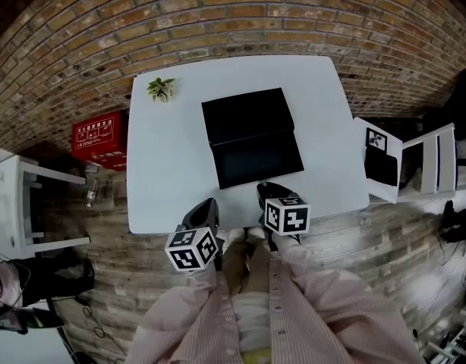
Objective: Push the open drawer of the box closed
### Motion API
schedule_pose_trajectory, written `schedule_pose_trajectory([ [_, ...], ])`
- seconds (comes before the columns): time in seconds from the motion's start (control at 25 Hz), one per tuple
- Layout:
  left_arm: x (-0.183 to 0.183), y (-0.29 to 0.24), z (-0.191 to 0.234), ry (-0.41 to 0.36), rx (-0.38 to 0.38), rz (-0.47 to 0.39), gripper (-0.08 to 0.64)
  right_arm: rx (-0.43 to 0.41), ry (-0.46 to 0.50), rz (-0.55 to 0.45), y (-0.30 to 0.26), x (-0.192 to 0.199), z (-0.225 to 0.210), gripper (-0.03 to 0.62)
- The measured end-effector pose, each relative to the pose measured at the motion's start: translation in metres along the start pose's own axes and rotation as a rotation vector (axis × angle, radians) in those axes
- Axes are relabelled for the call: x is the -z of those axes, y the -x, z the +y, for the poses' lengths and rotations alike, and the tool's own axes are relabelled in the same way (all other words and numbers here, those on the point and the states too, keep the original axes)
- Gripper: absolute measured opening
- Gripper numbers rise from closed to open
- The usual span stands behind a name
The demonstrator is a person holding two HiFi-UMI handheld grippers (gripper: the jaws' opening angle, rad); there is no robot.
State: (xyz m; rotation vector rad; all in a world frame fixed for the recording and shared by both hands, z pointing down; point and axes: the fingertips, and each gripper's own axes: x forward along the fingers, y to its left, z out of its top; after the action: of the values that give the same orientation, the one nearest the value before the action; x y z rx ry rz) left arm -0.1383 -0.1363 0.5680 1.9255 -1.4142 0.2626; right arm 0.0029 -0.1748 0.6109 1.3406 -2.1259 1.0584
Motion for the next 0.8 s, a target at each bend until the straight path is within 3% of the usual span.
schedule_pose_trajectory([
  [0.8,-0.015,-0.012,0.008,-0.037,0.065,0.011,-0.005,0.044,-0.005,-0.037,-0.007,-0.014,0.0,0.072],
])
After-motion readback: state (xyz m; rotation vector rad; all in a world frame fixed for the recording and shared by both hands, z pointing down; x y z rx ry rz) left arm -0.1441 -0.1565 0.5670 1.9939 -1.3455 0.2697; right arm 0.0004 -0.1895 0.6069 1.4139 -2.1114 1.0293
